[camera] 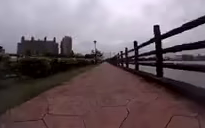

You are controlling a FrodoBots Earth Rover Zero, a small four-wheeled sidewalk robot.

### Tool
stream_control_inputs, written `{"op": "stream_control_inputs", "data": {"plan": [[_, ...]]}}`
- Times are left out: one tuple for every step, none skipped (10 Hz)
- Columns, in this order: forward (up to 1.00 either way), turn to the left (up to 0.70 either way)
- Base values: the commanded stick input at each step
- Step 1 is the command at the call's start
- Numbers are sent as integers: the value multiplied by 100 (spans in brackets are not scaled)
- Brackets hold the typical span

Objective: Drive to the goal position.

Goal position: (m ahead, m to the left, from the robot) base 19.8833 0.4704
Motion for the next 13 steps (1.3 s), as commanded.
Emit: {"op": "stream_control_inputs", "data": {"plan": [[100, 0], [100, 0], [100, 0], [100, 0], [100, 0], [100, 0], [100, 0], [100, 0], [100, 0], [100, 0], [100, 0], [100, 0], [100, 0]]}}
